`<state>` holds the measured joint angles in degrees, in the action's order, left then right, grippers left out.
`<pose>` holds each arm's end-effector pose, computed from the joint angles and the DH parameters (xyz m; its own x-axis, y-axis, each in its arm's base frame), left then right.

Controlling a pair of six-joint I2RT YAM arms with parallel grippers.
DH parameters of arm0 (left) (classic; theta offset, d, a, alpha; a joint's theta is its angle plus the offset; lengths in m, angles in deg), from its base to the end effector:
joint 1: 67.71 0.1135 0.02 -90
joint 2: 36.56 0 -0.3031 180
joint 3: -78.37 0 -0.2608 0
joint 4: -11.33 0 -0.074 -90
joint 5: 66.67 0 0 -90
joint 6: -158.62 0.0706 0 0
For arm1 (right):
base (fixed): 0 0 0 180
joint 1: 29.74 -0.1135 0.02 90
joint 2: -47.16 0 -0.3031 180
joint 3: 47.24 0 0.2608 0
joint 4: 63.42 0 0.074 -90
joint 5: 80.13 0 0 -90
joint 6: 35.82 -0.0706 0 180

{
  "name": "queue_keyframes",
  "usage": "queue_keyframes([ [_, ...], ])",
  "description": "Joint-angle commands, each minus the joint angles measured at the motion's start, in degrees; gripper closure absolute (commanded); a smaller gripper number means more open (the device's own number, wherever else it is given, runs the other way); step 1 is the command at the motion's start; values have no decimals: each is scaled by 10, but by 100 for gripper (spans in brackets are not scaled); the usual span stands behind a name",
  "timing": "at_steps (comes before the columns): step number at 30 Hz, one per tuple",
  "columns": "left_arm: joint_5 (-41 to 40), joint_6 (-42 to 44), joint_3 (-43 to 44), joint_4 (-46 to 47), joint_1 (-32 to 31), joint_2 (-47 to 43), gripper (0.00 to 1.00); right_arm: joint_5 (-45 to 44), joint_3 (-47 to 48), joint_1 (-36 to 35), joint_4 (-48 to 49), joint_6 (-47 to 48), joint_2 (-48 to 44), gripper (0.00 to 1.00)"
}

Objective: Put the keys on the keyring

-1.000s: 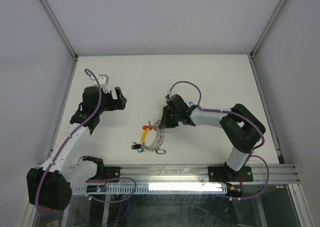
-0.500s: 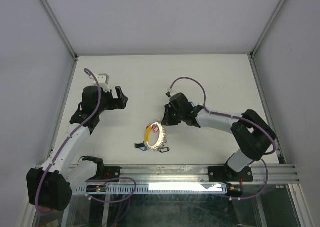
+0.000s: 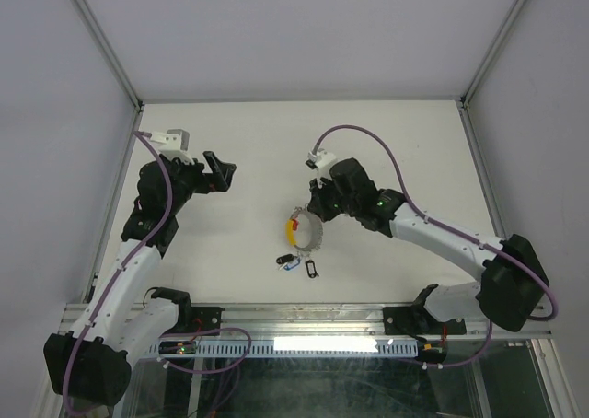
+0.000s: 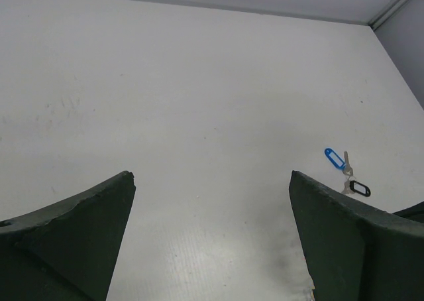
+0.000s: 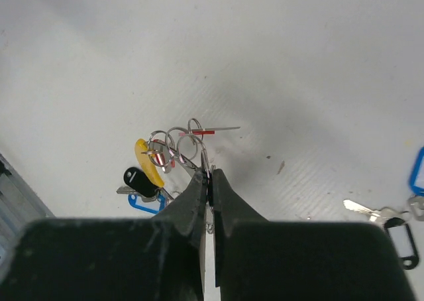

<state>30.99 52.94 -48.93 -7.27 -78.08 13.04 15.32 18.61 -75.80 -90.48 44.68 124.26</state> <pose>0.2174 -0.0493 0.3200 -0.3355 -0.2109 -0.9181 0.2224 0.9293 -0.2947 0.2181 0.2360 0.2686 -0.5511 -0.3351 -0.7642 -0.6870 0.7020 0.1876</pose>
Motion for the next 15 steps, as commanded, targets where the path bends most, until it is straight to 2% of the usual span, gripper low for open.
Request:
queue_keyframes([
  [1,52,-10,14,53,6,1,1,-48,57,-4,-24,106,-54,100],
  [8,96,-32,6,94,6,15,1,-106,156,-37,-106,166,-41,100],
  [12,115,-34,-5,123,6,9,1,-153,182,-145,-132,223,-36,100],
  [14,115,-34,-13,138,6,1,1,-217,164,-172,-140,237,-40,100],
  [15,115,-34,-18,145,6,-4,1,-273,147,-162,-137,234,-43,100],
])
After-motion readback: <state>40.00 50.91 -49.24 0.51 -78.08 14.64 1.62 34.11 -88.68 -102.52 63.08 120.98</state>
